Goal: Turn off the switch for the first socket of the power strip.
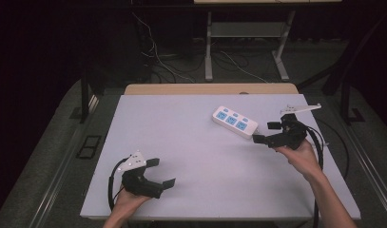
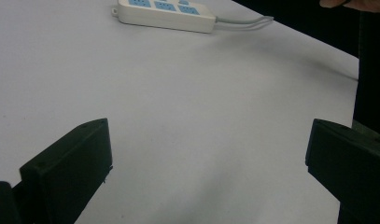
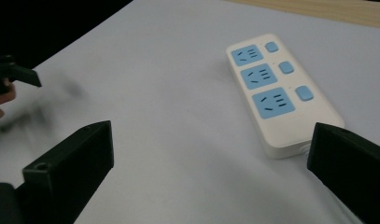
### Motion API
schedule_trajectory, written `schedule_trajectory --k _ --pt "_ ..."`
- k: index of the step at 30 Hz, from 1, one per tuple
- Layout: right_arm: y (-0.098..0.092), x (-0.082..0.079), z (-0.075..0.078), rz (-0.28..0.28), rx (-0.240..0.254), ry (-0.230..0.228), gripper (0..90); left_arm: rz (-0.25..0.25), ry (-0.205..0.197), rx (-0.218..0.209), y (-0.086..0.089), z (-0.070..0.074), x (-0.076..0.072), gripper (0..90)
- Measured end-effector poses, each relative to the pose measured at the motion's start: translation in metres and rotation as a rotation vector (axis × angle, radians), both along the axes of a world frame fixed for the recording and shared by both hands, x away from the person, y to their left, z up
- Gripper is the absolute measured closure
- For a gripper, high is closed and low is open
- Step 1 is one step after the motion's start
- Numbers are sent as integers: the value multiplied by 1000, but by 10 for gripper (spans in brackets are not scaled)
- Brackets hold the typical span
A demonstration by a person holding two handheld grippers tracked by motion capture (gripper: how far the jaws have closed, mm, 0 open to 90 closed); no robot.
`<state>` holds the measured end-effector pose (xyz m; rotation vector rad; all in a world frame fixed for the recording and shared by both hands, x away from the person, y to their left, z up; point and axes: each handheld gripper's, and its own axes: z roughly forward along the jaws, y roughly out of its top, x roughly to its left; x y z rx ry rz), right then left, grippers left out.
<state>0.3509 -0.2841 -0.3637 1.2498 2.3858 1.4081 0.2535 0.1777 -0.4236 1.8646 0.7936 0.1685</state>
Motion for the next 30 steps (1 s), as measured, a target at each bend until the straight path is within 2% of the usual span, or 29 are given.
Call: schedule_trajectory --k 15,30 --pt "-4 -42 -10 28 43 -6 4 0 -2 2 0 0 0 0" --pt "-7 -78 -40 23 62 1 4 1 -3 1 -1 0 -1 0"
